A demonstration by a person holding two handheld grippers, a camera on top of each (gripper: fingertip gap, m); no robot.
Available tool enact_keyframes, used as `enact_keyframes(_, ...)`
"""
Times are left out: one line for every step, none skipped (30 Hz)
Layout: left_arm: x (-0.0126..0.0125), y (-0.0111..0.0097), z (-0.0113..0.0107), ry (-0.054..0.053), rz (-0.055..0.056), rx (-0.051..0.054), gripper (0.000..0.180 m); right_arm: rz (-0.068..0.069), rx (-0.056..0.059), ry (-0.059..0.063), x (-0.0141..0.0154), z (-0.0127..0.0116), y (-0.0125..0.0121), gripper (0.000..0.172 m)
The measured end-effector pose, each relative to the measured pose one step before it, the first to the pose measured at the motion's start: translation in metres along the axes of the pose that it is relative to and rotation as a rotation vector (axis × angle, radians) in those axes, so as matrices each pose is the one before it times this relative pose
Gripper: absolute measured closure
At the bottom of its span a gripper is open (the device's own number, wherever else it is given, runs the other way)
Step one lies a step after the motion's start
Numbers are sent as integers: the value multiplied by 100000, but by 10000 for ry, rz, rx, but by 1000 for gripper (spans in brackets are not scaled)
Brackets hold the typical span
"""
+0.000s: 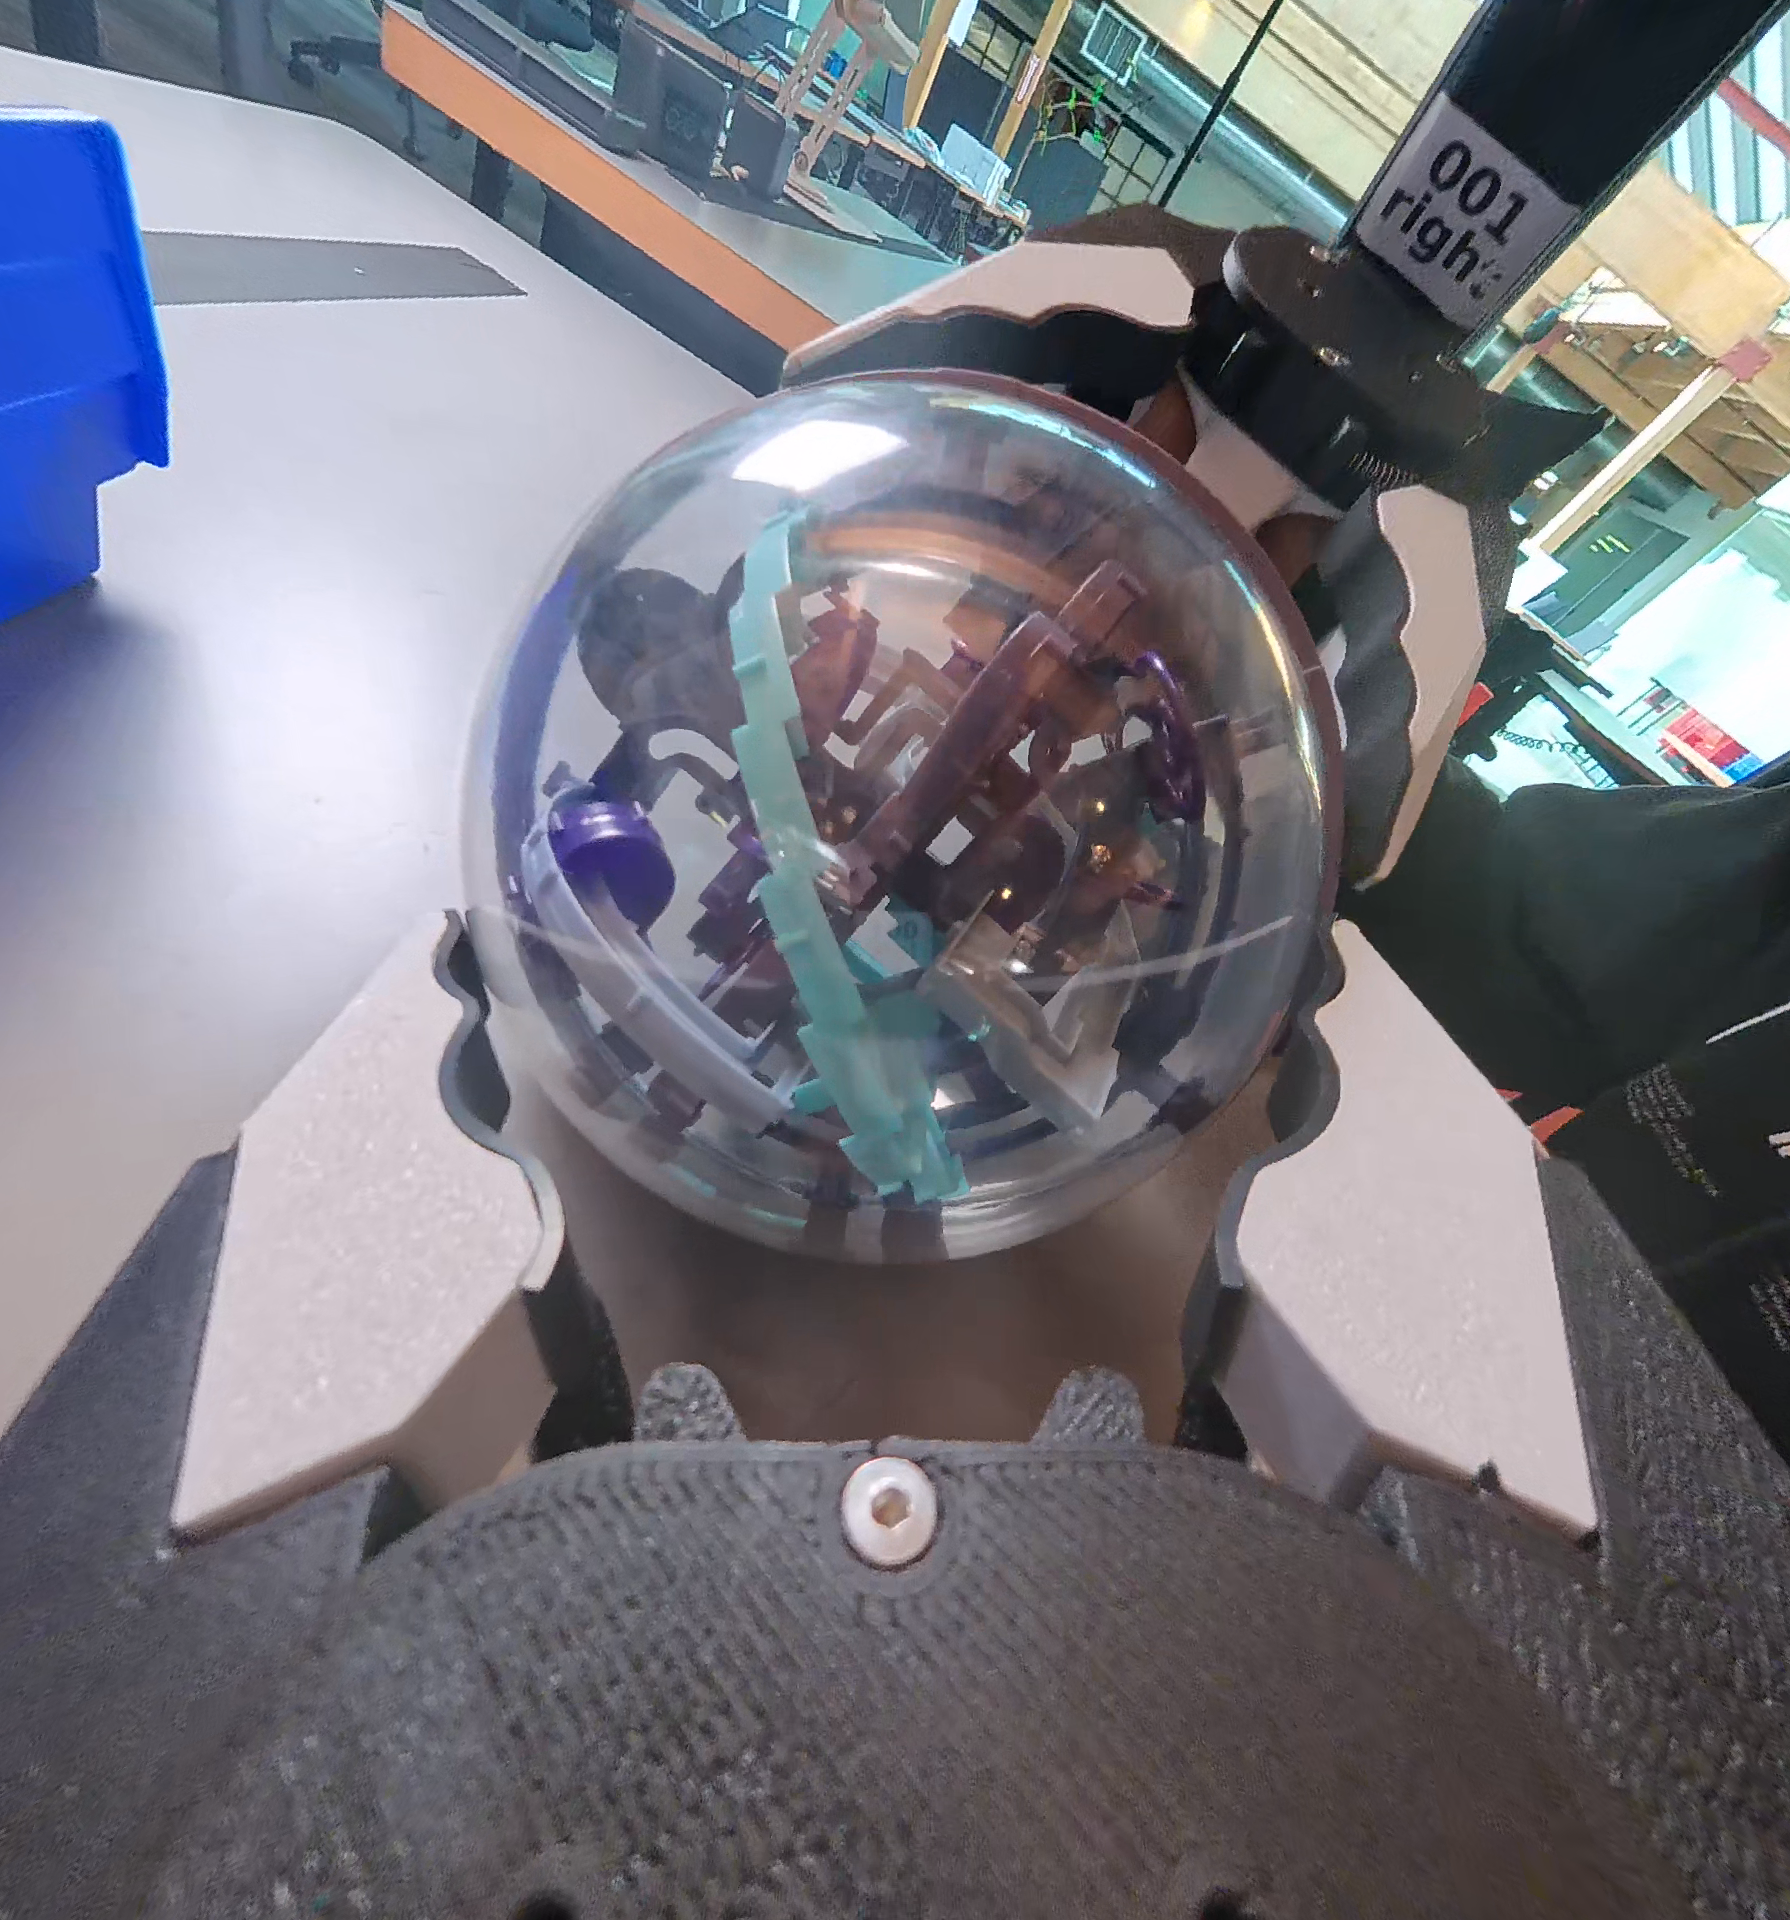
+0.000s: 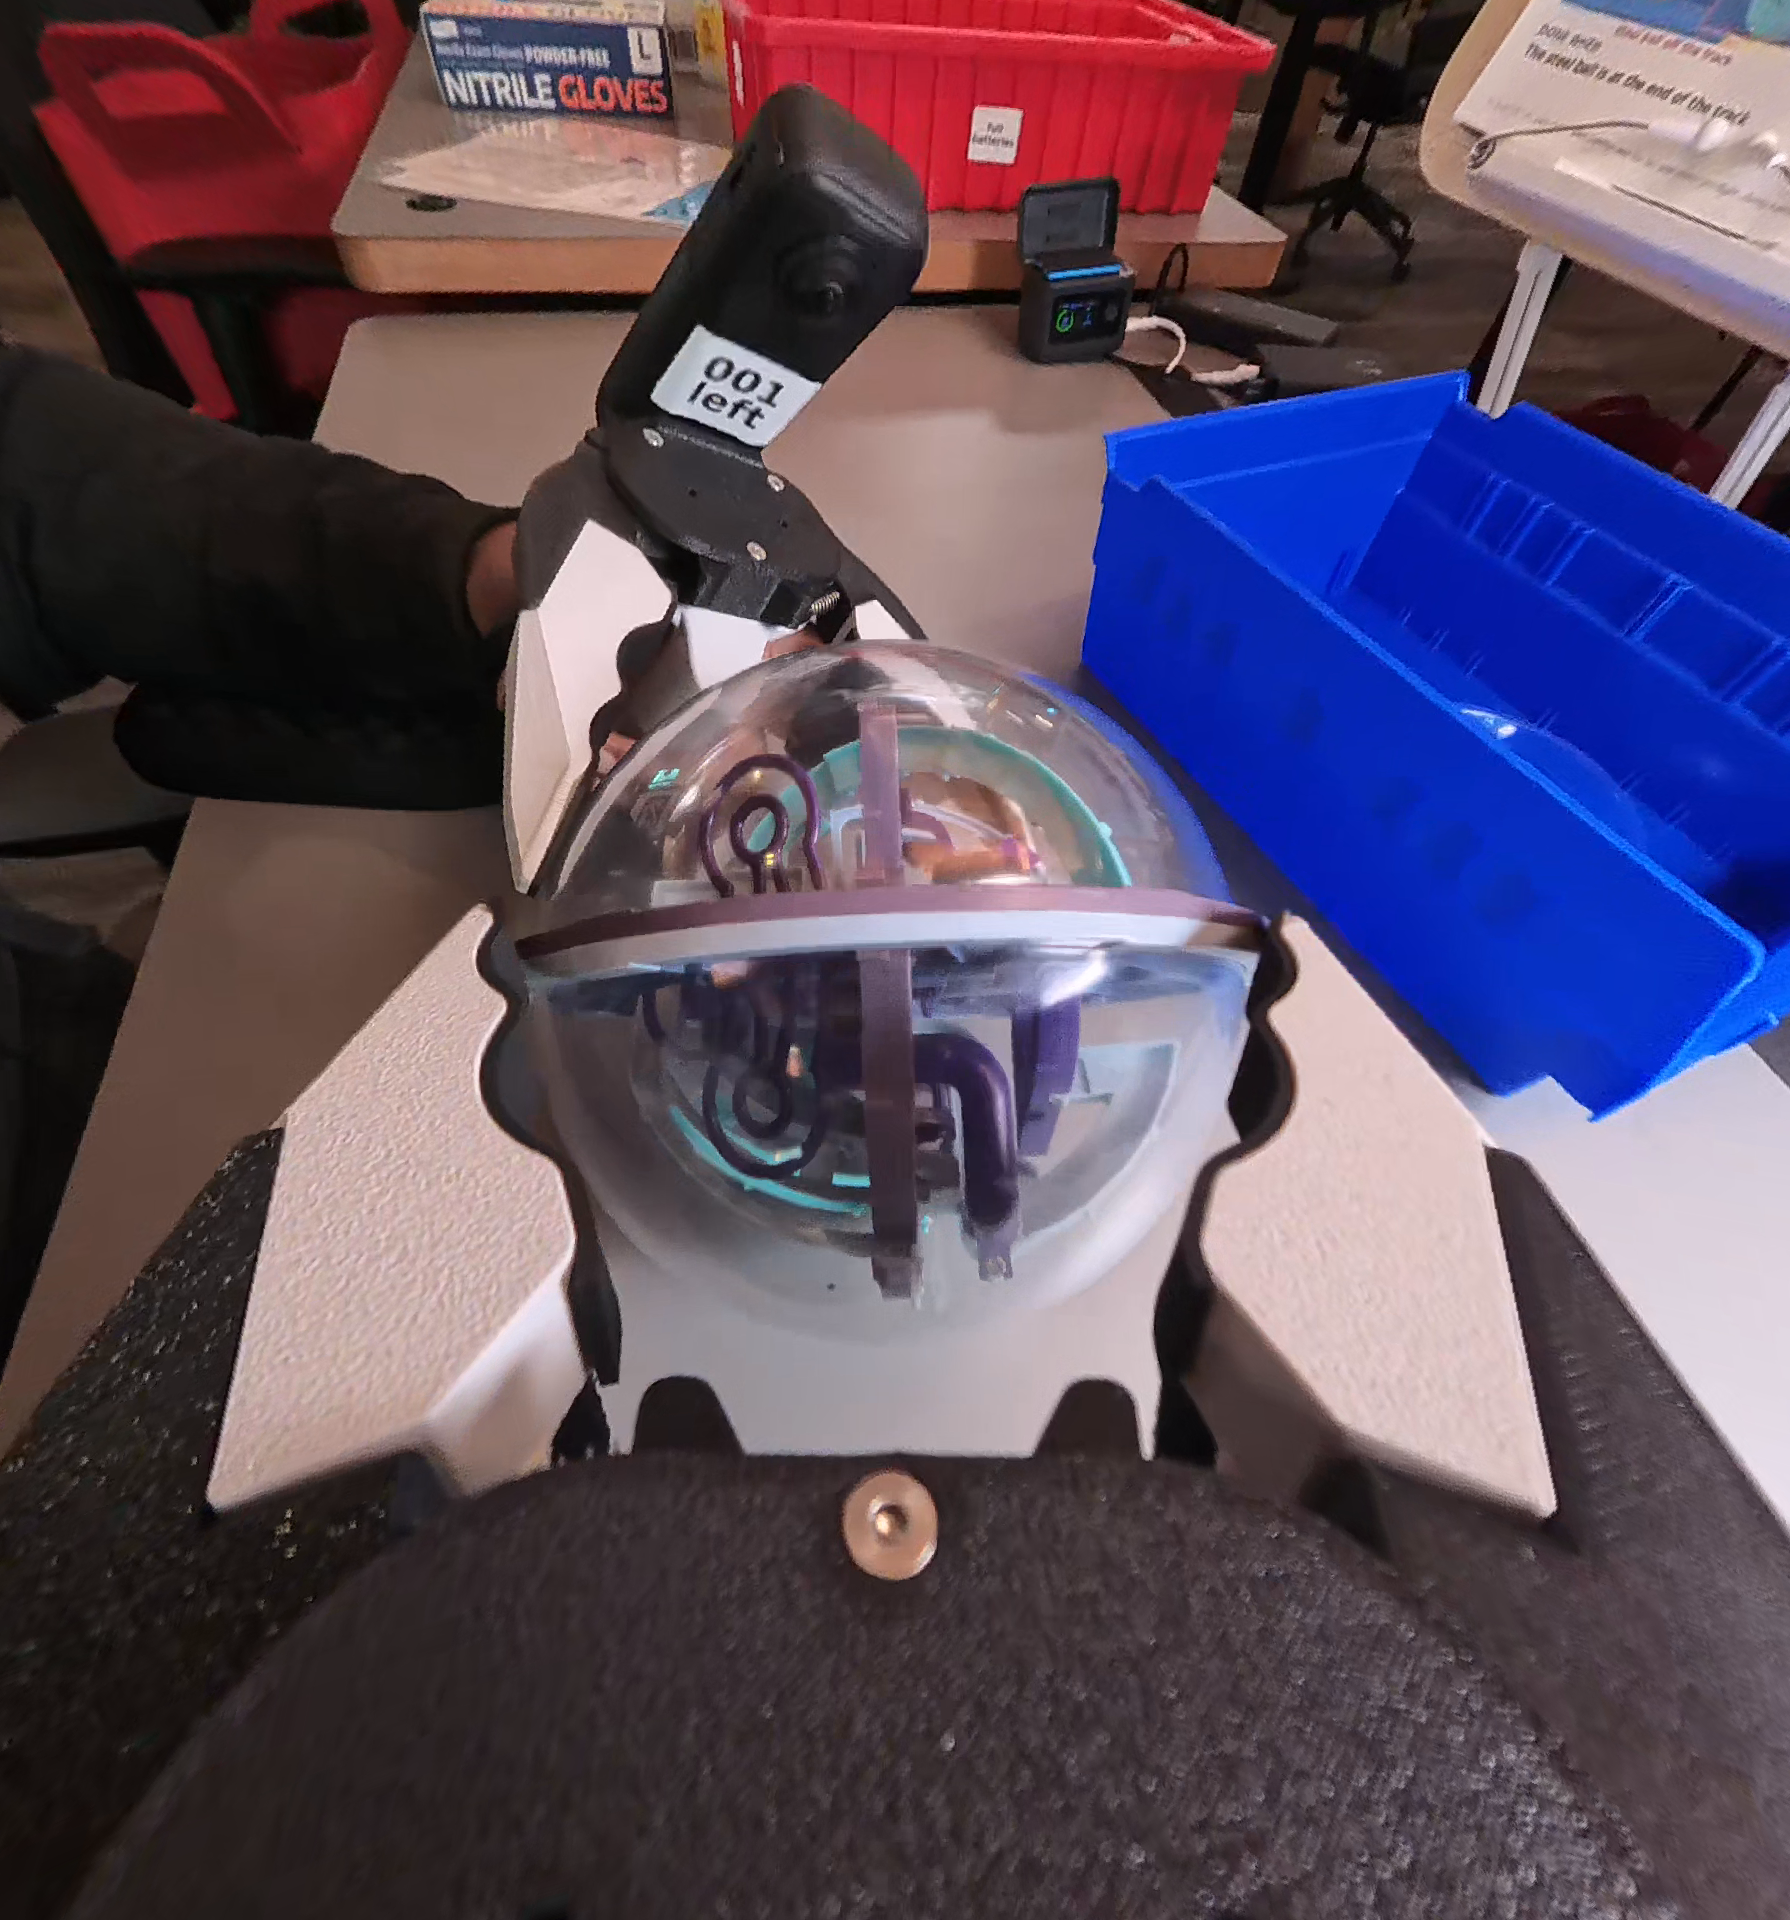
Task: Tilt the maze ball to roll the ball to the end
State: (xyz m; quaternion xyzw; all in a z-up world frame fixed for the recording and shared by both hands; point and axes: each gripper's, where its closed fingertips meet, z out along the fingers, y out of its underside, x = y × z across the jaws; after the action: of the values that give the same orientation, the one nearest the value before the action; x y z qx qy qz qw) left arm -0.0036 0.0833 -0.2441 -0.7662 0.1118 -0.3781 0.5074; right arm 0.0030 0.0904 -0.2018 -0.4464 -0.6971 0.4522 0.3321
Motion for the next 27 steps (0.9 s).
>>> enact_keyframes(-49,-54,-60,55,-84,58,32,101,96,22,60,89,-51,37)
enact_keyframes(-45,-54,-38,52,-92,44,32,116,28,20,76,30,-15,37)
enact_keyframes(-33,-31,-25,52,-61,27,32,77,35,28,51,38,-29,37)
enact_keyframes(-32,-40,-21,53,-46,19,32,58,45,28,49,34,-30,37)
enact_keyframes(-25,-18,-25,44,-38,13,32,51,50,18,27,19,-9,37)
enact_keyframes(-23,-19,-11,26,-34,15,32,46,63,7,40,9,-20,37)
enact_keyframes(-24,-26,-4,16,-34,25,32,46,73,0,39,-11,-5,37)
enact_keyframes(-24,-29,11,14,-37,35,32,53,71,-5,59,-17,-11,37)
enact_keyframes(-27,-25,-4,16,-30,34,33,48,62,-15,54,-33,14,37)
enact_keyframes(-4,-4,-2,16,5,21,33,30,49,-30,34,-52,25,37)
enact_keyframes(-2,7,-14,18,38,15,34,23,33,-39,44,-77,30,37)
enact_keyframes(18,29,-13,17,74,-8,35,10,19,-41,21,-110,45,37)
enact_keyframes(21,79,-18,8,89,-35,35,22,18,-30,28,-108,57,37)
enact_keyframes(13,151,6,4,107,-82,36,76,24,-15,59,-92,42,37)
enact_keyframes(85,192,37,32,119,-93,35,133,33,-16,66,-70,33,37)
enact_keyframes(99,118,53,34,93,-42,33,115,49,-19,63,-59,29,37)
enact_keyframes(77,83,63,11,70,-19,31,82,48,-15,61,-62,20,37)
enact_keyframes(30,99,84,-17,76,-38,30,56,29,-14,62,-72,35,37)
enact_keyframes(15,125,88,-39,87,-60,30,45,9,-13,61,-85,51,37)
enact_keyframes(2,114,102,-57,97,-57,29,62,8,-14,82,-112,48,37)
enact_keyframes(-40,175,110,-87,107,-89,30,80,27,-17,98,-120,66,37)
enact_keyframes(-53,238,123,-91,108,-140,30,88,41,-24,118,-131,59,37)
enact_keyframes(-38,205,101,-63,58,-117,31,77,37,-32,99,-148,66,37)
enact_keyframes(-31,158,64,-27,-11,-80,33,57,26,-33,79,-155,82,37)
enact_keyframes(-63,137,45,-15,-38,-56,35,62,23,-23,89,-133,57,37)
enact_keyframes(-92,124,28,-23,-15,-42,37,73,30,-13,89,-92,46,37)
enact_keyframes(-70,89,25,-2,-3,-31,39,67,31,-17,82,-83,32,37)
